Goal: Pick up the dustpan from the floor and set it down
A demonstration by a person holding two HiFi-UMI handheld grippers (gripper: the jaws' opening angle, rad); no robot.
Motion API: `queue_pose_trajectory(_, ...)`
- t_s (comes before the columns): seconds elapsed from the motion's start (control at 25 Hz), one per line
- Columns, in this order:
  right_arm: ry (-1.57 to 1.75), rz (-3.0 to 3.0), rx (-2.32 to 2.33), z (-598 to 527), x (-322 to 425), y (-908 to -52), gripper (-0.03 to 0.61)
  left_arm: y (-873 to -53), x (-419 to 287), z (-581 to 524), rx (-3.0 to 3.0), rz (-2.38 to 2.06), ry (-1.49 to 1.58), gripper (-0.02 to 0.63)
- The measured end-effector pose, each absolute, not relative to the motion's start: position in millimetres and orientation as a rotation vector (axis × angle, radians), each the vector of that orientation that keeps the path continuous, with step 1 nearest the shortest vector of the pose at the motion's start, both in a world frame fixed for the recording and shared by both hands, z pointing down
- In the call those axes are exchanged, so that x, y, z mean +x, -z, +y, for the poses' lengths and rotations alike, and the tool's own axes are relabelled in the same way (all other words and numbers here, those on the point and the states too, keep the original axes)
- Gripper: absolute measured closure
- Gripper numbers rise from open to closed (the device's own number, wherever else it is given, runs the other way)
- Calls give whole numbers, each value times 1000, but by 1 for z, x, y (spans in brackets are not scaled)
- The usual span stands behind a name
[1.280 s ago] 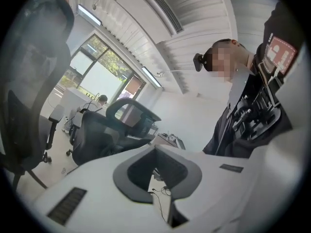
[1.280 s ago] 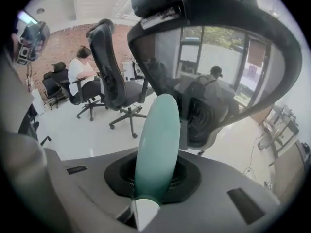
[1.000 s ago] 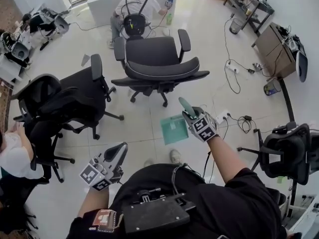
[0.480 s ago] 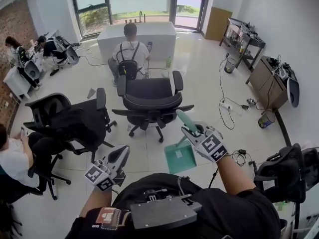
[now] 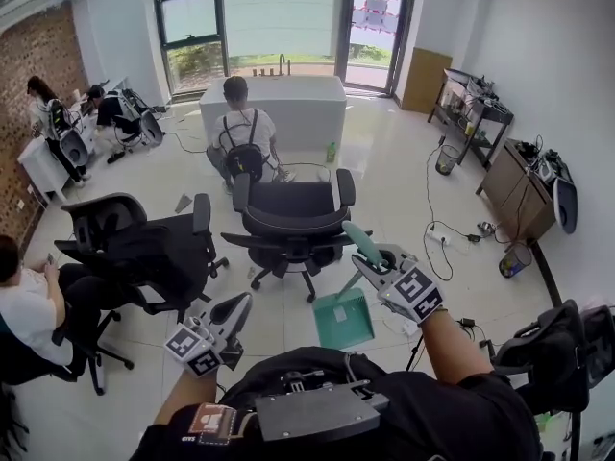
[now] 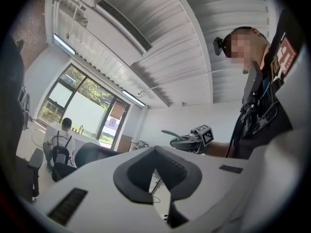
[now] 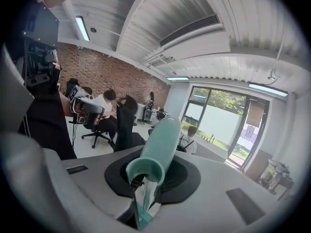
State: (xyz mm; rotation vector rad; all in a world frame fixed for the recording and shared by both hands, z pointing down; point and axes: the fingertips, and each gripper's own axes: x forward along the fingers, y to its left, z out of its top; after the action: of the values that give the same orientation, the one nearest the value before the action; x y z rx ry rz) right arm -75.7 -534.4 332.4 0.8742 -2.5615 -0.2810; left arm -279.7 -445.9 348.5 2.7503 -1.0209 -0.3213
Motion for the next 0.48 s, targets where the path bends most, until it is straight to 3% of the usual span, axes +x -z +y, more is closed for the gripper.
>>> queue_pose_trajectory(0.48, 229, -2575, 827, -531, -105, -360, 508, -354, -304, -436, 2758, -1021, 361, 597)
